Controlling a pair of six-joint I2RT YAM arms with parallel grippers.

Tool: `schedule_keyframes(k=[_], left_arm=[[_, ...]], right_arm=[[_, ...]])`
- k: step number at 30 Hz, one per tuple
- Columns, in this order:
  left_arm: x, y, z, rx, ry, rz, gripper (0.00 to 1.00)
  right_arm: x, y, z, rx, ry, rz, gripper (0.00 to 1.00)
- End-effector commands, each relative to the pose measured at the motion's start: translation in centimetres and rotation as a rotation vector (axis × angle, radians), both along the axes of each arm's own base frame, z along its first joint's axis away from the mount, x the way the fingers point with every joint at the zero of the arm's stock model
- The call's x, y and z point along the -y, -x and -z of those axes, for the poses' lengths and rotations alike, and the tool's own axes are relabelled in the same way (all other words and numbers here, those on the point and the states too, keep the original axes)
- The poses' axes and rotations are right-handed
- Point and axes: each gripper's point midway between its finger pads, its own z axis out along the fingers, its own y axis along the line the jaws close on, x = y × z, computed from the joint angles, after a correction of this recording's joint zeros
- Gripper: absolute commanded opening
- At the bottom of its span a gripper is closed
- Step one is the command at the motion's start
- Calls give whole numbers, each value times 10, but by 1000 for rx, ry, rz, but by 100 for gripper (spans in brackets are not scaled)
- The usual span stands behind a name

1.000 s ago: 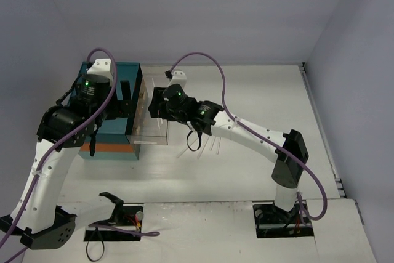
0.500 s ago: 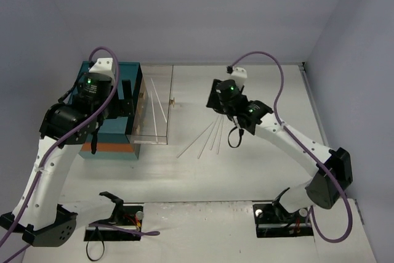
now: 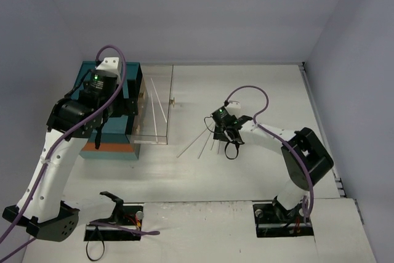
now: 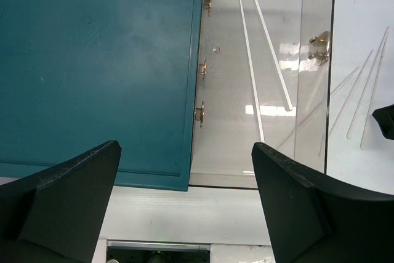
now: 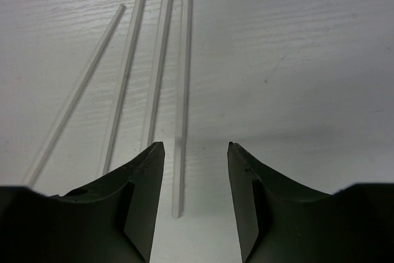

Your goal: Sort the eating utensils into containers

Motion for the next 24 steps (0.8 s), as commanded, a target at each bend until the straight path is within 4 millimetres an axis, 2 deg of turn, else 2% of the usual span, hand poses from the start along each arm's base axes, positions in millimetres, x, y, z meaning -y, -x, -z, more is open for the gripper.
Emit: schedule_keyframes(k=[1, 4, 8, 14, 16, 18, 20, 23, 24], left_arm=[[-2, -2, -18, 72, 33, -16, 86], [-3, 0, -17, 72, 31, -16, 86], [-5, 3, -17, 75, 28, -19, 86], [-8, 5, -17, 79, 22, -21, 86], [-8, 4, -16, 77, 21, -22, 86], [-7, 3, -17, 78, 22, -21, 86], [-6, 2, -17, 75, 23, -19, 86], [-5, 0, -17, 72, 24, -18, 86], [-4, -1, -17, 73, 26, -17, 86]], right_arm=[[-16, -16, 0, 45, -62, 20, 42], [-16, -16, 10, 30, -52, 18, 40], [-6, -11, 27, 4, -12, 42, 31], [29, -2, 37, 7, 60, 117, 12], [54, 1, 36, 11, 88, 172, 2], [70, 2, 30, 18, 114, 204, 0], [81, -3, 15, 49, 139, 205, 0], [78, -15, -20, 129, 121, 179, 0], [72, -23, -40, 174, 86, 164, 0]])
